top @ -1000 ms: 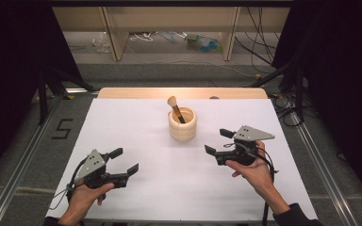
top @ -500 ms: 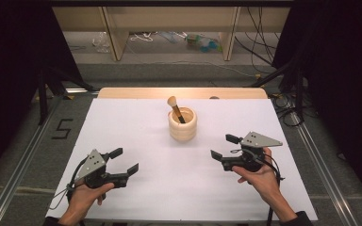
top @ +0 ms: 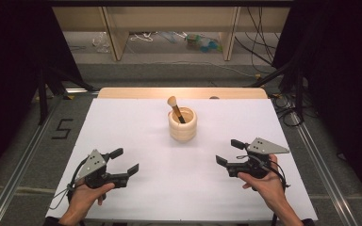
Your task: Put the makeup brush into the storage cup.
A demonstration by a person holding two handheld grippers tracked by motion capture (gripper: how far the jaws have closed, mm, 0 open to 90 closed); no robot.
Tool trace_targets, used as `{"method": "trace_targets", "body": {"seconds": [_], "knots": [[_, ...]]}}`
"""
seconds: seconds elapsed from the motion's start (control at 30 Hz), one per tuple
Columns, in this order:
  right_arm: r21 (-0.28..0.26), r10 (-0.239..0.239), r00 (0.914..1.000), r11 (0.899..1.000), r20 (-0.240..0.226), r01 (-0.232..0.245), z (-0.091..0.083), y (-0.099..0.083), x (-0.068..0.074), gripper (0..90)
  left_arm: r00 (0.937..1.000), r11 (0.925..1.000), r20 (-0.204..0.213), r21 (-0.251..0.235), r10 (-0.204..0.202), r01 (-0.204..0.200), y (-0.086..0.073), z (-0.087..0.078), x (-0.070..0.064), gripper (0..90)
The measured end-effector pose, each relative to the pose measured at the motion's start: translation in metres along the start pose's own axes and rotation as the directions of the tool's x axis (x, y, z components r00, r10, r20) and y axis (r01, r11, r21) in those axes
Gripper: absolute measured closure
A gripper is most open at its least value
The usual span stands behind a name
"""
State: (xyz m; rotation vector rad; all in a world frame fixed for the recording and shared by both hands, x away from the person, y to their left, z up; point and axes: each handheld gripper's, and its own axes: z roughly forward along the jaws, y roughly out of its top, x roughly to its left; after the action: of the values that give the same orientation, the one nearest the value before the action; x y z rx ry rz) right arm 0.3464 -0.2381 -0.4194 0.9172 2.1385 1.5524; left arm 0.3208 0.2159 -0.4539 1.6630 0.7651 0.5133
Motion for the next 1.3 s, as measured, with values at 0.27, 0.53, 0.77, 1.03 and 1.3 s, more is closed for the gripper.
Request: {"method": "trace_targets", "body": {"seconds": [0.27, 0.53, 0.77, 1.03, 1.3], "knots": [[0.017, -0.002, 1.0000, 1.000, 0.008, 0.002, -0.006, -0.006, 0.004, 16.6, 1.0000, 1.0000, 0.002, 0.001, 0.000, 0.000, 0.000, 0.000, 0.000, 15.9], [0.051, 0.004, 1.0000, 0.999, 0.007, -0.005, -0.010, -0.011, 0.006, 16.5, 1.0000, 1.0000, 0.002, -0.001, 0.007, -0.007, 0.000, -0.001, 0.000, 15.9], [0.068, 0.001, 0.9999, 0.998, 0.010, -0.002, -0.015, -0.015, 0.008, 16.5, 1.0000, 1.0000, 0.002, -0.001, -0.002, 0.002, 0.000, 0.000, -0.001, 15.9], [0.077, 0.001, 0.9999, 0.997, 0.013, -0.002, -0.020, -0.020, 0.010, 16.5, 1.0000, 1.0000, 0.004, -0.001, 0.005, -0.005, 0.000, 0.000, 0.000, 16.0], [0.062, -0.004, 0.9996, 0.998, 0.028, 0.003, -0.026, -0.026, 0.012, 16.5, 0.9999, 0.9999, 0.007, 0.001, 0.013, -0.013, 0.001, 0.000, 0.000, 15.9]]}}
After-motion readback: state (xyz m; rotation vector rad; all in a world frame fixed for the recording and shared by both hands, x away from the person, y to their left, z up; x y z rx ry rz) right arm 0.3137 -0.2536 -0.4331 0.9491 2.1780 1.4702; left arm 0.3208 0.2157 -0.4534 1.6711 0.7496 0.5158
